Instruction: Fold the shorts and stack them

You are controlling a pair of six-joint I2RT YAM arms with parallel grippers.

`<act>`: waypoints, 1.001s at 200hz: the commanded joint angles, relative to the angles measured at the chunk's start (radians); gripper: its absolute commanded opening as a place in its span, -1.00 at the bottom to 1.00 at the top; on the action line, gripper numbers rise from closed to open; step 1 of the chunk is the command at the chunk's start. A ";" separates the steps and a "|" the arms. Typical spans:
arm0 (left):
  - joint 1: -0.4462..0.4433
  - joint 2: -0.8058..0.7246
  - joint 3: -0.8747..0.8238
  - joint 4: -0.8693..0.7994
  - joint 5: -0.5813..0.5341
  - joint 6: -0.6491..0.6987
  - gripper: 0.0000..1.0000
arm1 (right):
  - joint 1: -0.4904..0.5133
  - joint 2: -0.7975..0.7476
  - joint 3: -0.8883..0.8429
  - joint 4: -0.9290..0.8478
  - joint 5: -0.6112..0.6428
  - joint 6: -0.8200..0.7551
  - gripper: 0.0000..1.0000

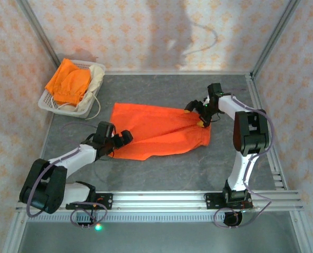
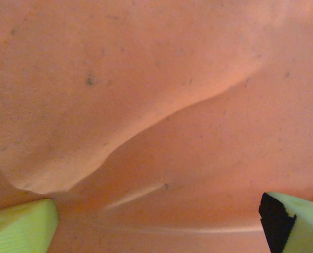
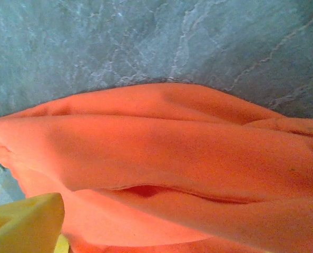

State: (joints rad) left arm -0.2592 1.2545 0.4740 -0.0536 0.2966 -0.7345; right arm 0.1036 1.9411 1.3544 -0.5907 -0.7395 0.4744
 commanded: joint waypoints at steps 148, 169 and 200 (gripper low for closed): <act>0.014 -0.138 0.106 -0.165 0.018 0.043 1.00 | -0.089 -0.275 -0.323 -0.005 0.156 -0.090 0.27; 0.014 -0.131 0.100 -0.161 0.017 0.046 1.00 | -0.090 -0.236 -0.327 0.021 0.113 -0.074 0.23; 0.014 -0.119 0.092 -0.159 0.016 0.049 1.00 | -0.088 -0.176 -0.324 0.037 0.099 -0.067 0.15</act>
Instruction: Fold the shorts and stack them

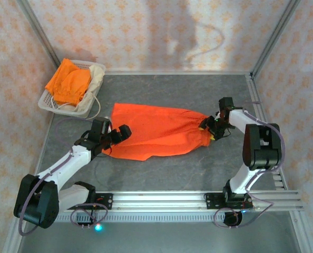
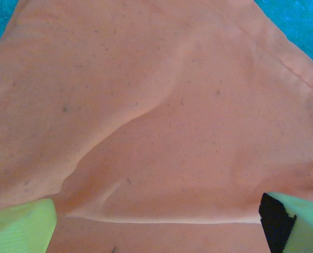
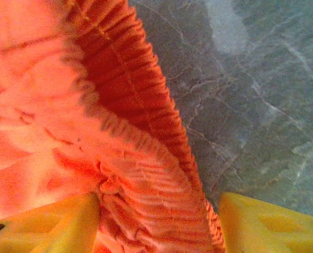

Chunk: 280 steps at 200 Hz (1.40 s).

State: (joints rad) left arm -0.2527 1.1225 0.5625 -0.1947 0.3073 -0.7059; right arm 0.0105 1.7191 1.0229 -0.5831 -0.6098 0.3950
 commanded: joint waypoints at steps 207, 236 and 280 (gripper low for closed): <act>0.014 -0.071 0.074 -0.112 -0.031 0.051 1.00 | 0.015 0.111 0.544 -0.535 0.919 -0.416 -1.00; 0.018 -0.078 0.063 -0.112 -0.033 0.054 1.00 | 0.035 0.122 0.710 -0.652 1.050 -0.427 -1.00; 0.020 -0.083 0.038 -0.093 -0.028 0.043 1.00 | 0.169 0.150 0.881 -0.798 1.241 -0.404 -1.00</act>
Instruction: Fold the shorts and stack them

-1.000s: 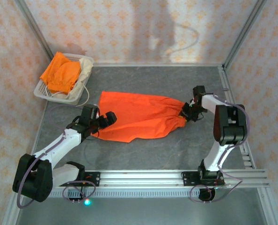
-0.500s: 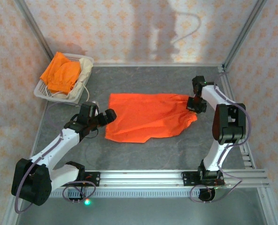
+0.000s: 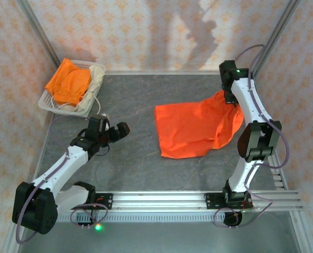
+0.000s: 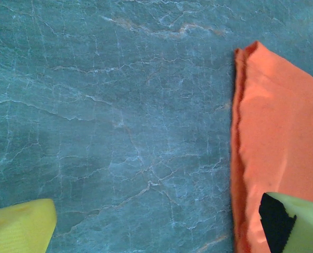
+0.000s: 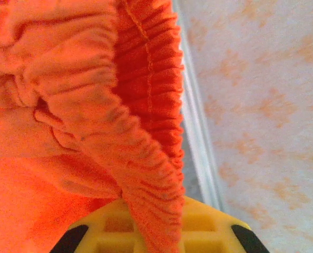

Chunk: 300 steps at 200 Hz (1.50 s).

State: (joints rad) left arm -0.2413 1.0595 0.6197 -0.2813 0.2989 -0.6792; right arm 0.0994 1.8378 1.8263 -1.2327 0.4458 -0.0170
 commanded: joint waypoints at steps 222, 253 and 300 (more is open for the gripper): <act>-0.108 0.203 0.312 0.050 0.146 -0.073 1.00 | 0.432 -0.395 -0.501 0.470 -0.781 0.397 0.75; -0.213 0.485 0.612 -0.093 0.134 -0.007 0.94 | 0.399 -0.455 -0.653 0.528 -0.689 0.428 0.73; -0.287 0.897 0.988 -0.213 0.139 0.031 0.70 | 0.399 -0.409 -0.730 0.593 -0.712 0.467 0.63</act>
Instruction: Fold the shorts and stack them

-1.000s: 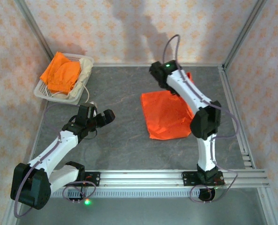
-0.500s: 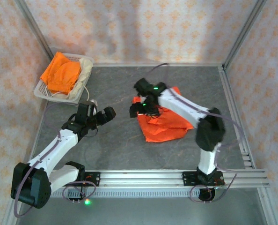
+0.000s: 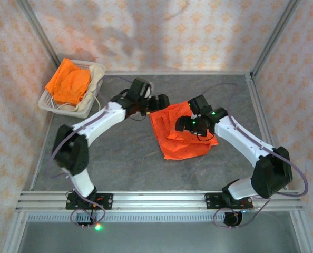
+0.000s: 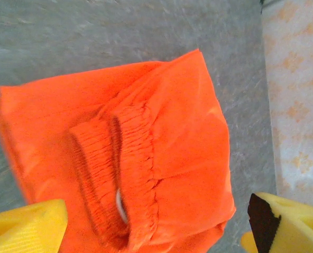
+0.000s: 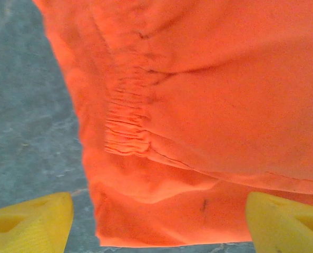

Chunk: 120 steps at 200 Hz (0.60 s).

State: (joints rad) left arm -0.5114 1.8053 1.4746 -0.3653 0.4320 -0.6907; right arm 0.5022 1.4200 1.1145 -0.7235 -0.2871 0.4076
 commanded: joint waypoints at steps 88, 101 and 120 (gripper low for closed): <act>-0.027 0.542 0.549 -0.336 -0.038 0.094 -0.25 | -0.004 0.004 -0.069 0.124 0.051 0.103 0.62; -0.028 0.542 0.554 -0.338 -0.033 0.093 -0.56 | -0.004 0.009 -0.083 0.133 0.046 0.107 0.62; -0.028 0.504 0.547 -0.349 -0.046 0.106 -0.86 | -0.005 0.004 -0.099 0.143 0.045 0.109 0.61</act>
State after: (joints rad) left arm -0.5350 2.3520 1.9961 -0.6495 0.4122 -0.6067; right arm 0.5022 1.4399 1.0412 -0.6102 -0.2596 0.4961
